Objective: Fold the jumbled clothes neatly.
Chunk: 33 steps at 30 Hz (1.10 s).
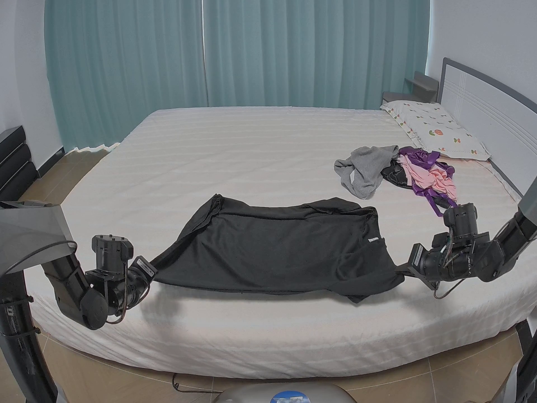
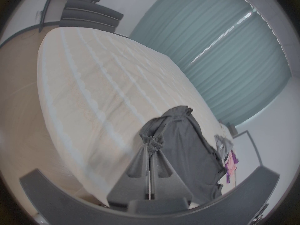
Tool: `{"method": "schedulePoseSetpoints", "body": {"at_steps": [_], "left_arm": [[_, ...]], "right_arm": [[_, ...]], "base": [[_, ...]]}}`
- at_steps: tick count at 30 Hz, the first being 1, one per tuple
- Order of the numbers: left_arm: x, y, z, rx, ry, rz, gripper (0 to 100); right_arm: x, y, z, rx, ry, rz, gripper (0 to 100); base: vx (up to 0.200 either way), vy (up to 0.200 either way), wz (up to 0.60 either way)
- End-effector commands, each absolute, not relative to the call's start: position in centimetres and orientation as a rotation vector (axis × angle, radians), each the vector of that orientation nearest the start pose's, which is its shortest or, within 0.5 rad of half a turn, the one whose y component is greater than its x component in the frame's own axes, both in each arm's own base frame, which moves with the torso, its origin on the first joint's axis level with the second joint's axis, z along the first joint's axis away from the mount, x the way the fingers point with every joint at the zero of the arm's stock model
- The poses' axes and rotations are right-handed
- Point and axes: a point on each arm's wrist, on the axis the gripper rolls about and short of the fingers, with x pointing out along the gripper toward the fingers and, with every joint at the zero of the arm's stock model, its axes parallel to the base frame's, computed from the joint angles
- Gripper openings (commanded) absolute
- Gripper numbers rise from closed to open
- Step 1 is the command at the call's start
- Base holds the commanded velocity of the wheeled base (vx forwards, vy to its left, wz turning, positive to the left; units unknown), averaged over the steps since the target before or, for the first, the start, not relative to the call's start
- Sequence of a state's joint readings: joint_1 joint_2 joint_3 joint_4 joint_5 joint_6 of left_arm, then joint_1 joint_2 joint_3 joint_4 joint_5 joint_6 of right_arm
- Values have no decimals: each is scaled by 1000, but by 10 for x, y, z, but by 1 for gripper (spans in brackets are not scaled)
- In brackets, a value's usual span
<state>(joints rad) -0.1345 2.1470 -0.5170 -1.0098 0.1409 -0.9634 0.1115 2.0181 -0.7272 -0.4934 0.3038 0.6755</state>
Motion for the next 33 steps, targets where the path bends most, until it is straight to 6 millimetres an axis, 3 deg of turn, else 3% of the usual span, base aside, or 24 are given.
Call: {"method": "schedulePoseSetpoints", "body": {"at_steps": [1,9,16,32,33], "left_arm": [[288,-55,12,-750,647,255,0],[280,-60,10,-701,723,261,0],[274,-60,6,-640,791,271,0],[260,-72,-2,-544,921,255,0],[259,-73,-2,-539,927,254,0]], "right_arm": [[288,31,66,704,892,92,0],[265,20,73,668,927,66,0],[251,19,55,584,1050,58,0],[261,18,10,519,1196,27,0],[262,18,6,507,1200,19,100]], "base": [[0,0,0],[0,0,0],[0,0,0],[0,0,0],[0,0,0]]}}
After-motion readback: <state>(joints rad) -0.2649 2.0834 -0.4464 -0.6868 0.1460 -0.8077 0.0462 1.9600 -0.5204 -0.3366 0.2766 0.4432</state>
